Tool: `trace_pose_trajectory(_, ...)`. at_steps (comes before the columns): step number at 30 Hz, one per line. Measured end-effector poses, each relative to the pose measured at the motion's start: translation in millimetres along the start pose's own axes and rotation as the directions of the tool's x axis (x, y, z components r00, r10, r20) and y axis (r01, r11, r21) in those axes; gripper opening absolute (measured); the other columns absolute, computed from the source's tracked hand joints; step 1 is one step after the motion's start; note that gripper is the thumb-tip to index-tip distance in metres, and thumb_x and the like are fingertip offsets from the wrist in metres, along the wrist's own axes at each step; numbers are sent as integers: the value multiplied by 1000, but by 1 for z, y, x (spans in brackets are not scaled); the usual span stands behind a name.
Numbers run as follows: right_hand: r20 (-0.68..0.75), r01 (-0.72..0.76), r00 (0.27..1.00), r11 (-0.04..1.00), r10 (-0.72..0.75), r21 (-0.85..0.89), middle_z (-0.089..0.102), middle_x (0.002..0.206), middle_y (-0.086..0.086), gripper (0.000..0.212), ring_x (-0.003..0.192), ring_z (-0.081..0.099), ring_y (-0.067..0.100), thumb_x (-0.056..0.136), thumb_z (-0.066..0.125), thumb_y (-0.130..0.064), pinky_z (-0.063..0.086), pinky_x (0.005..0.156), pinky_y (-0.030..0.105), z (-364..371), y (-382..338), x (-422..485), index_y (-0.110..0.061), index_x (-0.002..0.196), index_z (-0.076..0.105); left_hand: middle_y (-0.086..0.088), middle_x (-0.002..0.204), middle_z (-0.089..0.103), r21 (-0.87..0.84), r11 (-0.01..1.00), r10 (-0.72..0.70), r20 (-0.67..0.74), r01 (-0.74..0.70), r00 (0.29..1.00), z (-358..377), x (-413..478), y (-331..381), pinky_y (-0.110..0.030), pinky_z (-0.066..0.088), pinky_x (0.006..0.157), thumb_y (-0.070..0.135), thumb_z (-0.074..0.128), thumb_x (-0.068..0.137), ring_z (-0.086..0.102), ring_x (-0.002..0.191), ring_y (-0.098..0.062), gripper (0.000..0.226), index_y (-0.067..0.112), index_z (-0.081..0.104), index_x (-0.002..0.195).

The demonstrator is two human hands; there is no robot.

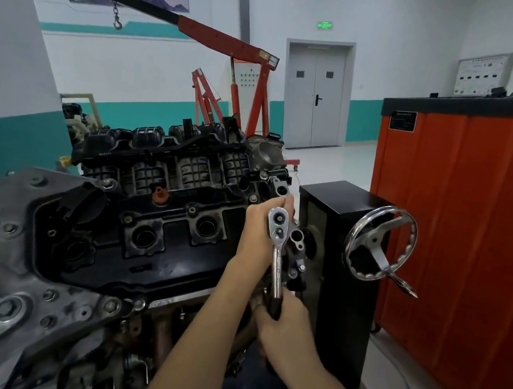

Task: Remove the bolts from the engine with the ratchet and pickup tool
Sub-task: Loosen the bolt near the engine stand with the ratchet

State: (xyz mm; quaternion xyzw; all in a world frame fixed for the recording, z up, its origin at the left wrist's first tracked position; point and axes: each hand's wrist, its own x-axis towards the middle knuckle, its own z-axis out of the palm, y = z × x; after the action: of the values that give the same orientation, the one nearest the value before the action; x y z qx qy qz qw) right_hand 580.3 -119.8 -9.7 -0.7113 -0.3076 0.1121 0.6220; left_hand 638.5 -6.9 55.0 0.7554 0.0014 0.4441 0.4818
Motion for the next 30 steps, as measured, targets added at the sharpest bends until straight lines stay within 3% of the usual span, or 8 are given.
trace_pose_trajectory(4, 140, 155, 985, 886, -103, -438, 54, 64, -2, 7, 43, 46, 1, 87, 58, -11, 37, 43, 16, -68, -2, 24, -17, 87, 60, 12, 44, 27, 118, 993, -7, 192, -16, 981, -20, 6, 1, -18, 27, 52, 6, 60, 93, 24, 46, -4, 61, 29, 26, 48)
trace_pose_trajectory(8, 315, 364, 927, 285, -204, -887, 46, 65, -8, 7, 58, 51, 13, 90, 53, -27, 31, 49, 18, -139, -46, 73, -22, 93, 48, 11, 46, 35, 256, 959, 18, 369, -121, 929, -30, 11, 14, -19, 26, 52, -5, 60, 88, 30, 46, -5, 57, 27, 35, 48)
trace_pose_trajectory(10, 321, 365, 912, 152, -254, -918, 42, 64, -8, 11, 60, 47, 13, 91, 51, -29, 31, 53, 22, -142, -59, 84, -20, 92, 45, 11, 41, 35, 241, 965, 32, 292, -106, 956, -27, 8, 16, -15, 24, 50, -7, 58, 87, 32, 43, -4, 61, 33, 35, 47)
trace_pose_trajectory(16, 56, 173, 985, 882, -165, -439, 57, 66, 1, 9, 47, 50, 6, 86, 59, -8, 41, 45, 20, -64, -6, 24, -14, 91, 59, 12, 41, 33, 111, 994, 11, 34, -14, 999, -10, 6, 1, -16, 22, 48, 3, 52, 84, 27, 42, -3, 55, 34, 38, 41)
trace_pose_trajectory(19, -19, 33, 999, 999, -33, -30, 52, 53, -6, 20, 45, 45, 8, 84, 55, -1, 38, 44, 23, -15, 5, 3, -19, 74, 55, 13, 44, 39, 138, 990, 33, 48, -39, 998, 1, 3, 3, -25, 26, 53, -5, 50, 79, 28, 45, -1, 55, 38, 44, 44)
trace_pose_trajectory(22, -7, 26, 1000, 999, -26, -21, 49, 47, -7, 25, 44, 45, 8, 81, 52, 1, 38, 43, 22, -8, 3, 3, -19, 67, 52, 14, 43, 37, 138, 989, 43, 46, -49, 998, -1, 3, -1, -14, 25, 49, -12, 53, 81, 30, 43, 0, 64, 37, 41, 42)
trace_pose_trajectory(26, 174, 176, 979, 871, -107, -459, 58, 74, 1, 9, 58, 55, 14, 86, 58, -9, 46, 52, 22, -73, 1, 31, -15, 92, 60, 11, 44, 29, 186, 979, 43, 187, -78, 981, -20, 3, 2, -20, 25, 52, 0, 60, 91, 25, 46, -5, 56, 24, 29, 50)
trace_pose_trajectory(30, 311, 370, 927, 358, -211, -857, 46, 66, -7, 12, 59, 52, 12, 90, 54, -23, 39, 51, 21, -135, -36, 76, -21, 87, 43, 6, 48, 28, 292, 946, 58, 271, -139, 961, -26, 6, 13, -16, 24, 53, 3, 61, 91, 25, 47, -9, 55, 19, 28, 50)
